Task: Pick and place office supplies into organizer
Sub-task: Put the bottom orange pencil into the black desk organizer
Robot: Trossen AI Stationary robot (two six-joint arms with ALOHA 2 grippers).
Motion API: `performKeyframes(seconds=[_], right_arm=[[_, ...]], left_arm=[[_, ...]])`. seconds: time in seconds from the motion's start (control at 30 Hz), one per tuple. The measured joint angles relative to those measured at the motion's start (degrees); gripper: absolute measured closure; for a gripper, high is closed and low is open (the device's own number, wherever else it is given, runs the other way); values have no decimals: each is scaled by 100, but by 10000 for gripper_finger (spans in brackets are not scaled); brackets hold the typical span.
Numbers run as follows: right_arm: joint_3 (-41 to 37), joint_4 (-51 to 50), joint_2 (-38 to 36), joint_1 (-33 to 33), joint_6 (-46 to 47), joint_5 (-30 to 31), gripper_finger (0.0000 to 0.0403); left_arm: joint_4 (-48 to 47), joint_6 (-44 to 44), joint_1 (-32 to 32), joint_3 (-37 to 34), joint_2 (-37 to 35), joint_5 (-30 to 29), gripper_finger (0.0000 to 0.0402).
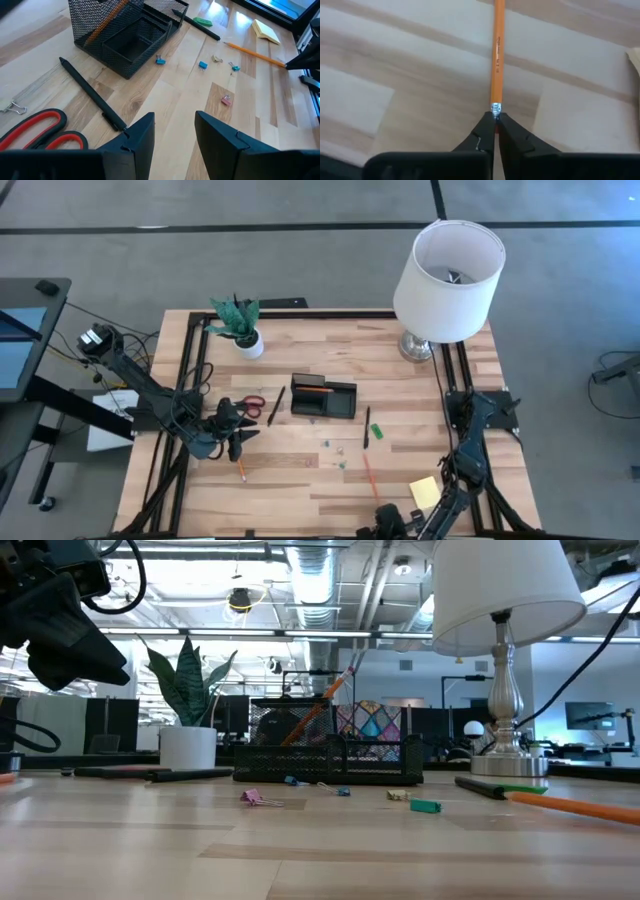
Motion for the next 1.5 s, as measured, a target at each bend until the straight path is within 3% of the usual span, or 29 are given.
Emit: performKeyframes(seconds=[0.23, 0.4, 1.03, 1.2, 1.5], right_arm=[[377, 10, 15, 56, -119, 274, 400], [481, 8, -56, 56, -412, 836, 401], [505, -40, -1100, 1, -1930, 2460, 401], [505, 148, -1033, -87, -2254, 2390, 402], [502, 1821, -666, -233, -3484, 1553, 393]], left_arm=[[0, -2, 0, 0, 0, -4, 265], [0, -9, 0, 0, 0, -9, 265], [17, -50, 0, 0, 0, -11, 265], [13, -29, 0, 0, 0, -9, 265], [-2, -17, 0, 0, 0, -11, 265]])
